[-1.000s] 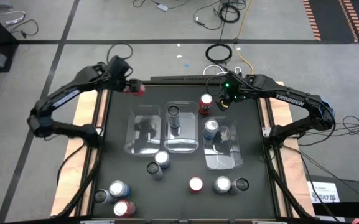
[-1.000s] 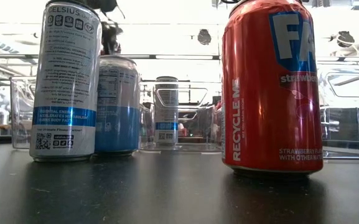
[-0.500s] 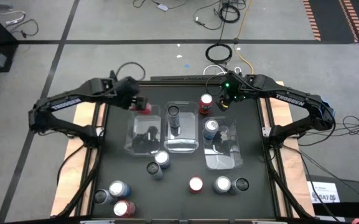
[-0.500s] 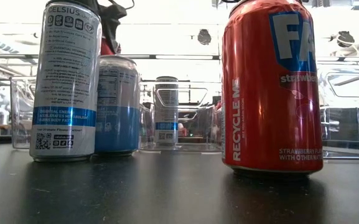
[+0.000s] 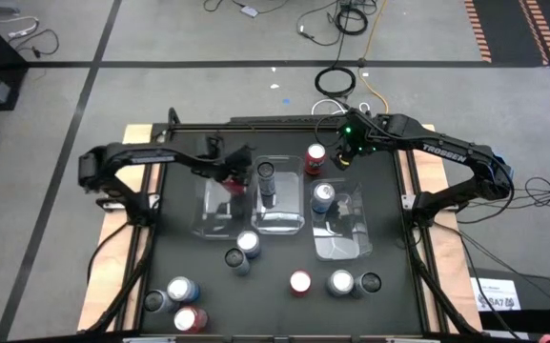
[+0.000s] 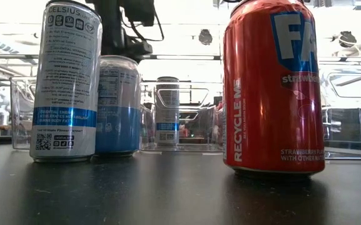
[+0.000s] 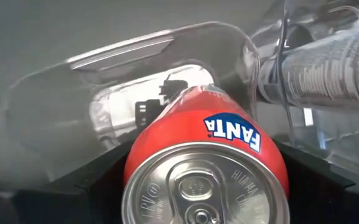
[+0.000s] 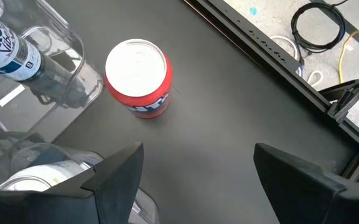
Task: Sort soda cans
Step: Put the red soda can into the top left transparent bin
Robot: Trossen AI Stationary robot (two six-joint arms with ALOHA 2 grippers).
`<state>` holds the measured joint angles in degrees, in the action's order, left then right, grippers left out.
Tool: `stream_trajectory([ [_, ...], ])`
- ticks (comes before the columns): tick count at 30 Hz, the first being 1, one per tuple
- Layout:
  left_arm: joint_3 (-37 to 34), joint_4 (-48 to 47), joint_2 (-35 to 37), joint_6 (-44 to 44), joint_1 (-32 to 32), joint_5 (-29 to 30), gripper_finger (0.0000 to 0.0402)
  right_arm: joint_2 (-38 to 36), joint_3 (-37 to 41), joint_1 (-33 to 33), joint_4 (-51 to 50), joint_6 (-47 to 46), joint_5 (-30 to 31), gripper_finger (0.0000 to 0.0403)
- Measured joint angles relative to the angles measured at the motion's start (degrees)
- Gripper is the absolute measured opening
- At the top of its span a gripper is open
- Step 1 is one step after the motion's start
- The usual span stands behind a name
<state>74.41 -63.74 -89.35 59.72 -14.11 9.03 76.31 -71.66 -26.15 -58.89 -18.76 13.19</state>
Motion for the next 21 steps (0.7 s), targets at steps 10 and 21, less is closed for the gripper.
stream_trajectory([
  [10, 0.0, 2.0, -6.9, 3.0, -0.1, 1.1, 0.0331, 0.0, 0.0, 0.0, 0.0, 1.5, -0.1, 0.0299],
  [21, 0.0, 2.4, -7.9, 4.5, 0.0, 1.6, 0.0331, 0.0, 0.0, 0.0, -0.8, 2.2, -0.1, 0.0299],
])
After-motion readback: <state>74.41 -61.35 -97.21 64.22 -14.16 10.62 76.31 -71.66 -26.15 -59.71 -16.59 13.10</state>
